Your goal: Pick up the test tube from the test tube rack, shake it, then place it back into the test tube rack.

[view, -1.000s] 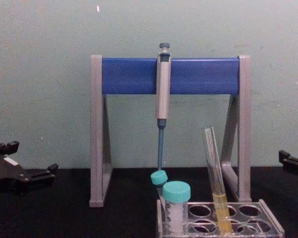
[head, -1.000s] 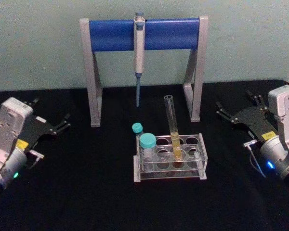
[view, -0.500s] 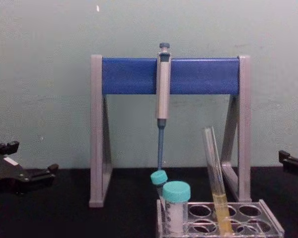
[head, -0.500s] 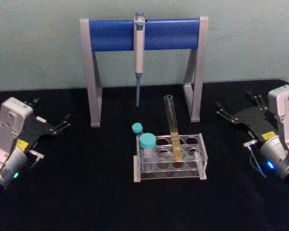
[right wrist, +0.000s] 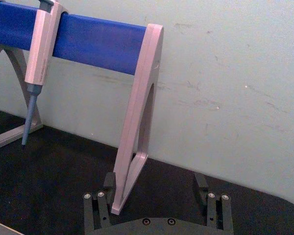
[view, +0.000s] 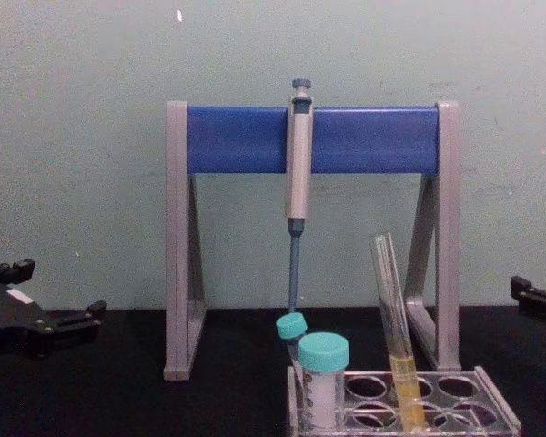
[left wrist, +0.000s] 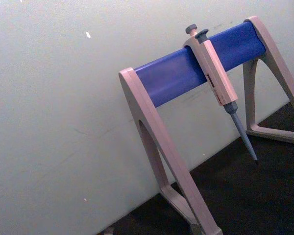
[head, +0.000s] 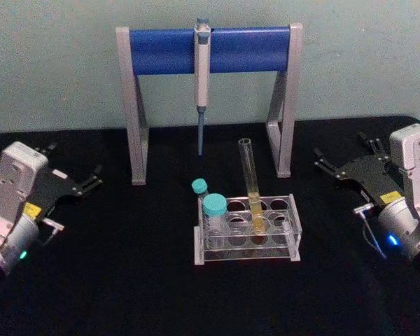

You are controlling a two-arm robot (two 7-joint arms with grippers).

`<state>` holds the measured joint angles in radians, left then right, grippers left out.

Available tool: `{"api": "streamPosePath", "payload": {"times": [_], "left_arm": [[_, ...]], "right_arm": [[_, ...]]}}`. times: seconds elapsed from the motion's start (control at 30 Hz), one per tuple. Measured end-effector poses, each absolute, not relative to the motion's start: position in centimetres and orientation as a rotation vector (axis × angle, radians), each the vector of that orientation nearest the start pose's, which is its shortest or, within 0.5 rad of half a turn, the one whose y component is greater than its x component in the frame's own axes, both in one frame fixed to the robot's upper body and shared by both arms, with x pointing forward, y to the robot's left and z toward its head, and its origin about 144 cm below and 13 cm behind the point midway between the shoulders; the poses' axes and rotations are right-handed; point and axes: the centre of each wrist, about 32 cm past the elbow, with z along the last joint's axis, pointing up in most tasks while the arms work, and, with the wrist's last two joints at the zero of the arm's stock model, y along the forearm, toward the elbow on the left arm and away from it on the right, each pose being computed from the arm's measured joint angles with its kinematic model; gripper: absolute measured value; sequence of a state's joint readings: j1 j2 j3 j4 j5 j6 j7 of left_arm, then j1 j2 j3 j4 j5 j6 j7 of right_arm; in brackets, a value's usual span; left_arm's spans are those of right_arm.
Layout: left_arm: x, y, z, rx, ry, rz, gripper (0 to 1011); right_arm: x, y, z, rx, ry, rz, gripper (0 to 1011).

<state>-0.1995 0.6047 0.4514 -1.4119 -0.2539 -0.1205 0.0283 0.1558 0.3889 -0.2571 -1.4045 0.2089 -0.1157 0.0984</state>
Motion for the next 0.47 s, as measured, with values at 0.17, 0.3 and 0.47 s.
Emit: {"api": "streamPosePath", "payload": {"times": [0.17, 0.3, 0.47], "left_arm": [[48.86, 30.97, 113.98, 0.305, -0.285, 1.248, 1001], [48.86, 30.96, 113.98, 0.304, -0.285, 1.248, 1001], [48.86, 30.97, 113.98, 0.304, -0.285, 1.248, 1001]], "right_arm": [[49.44, -28.45, 113.85, -0.136, -0.174, -1.275, 1000], [49.44, -28.45, 113.86, -0.136, -0.174, -1.275, 1000], [49.44, -28.45, 113.85, -0.136, -0.174, -1.275, 1000]]}}
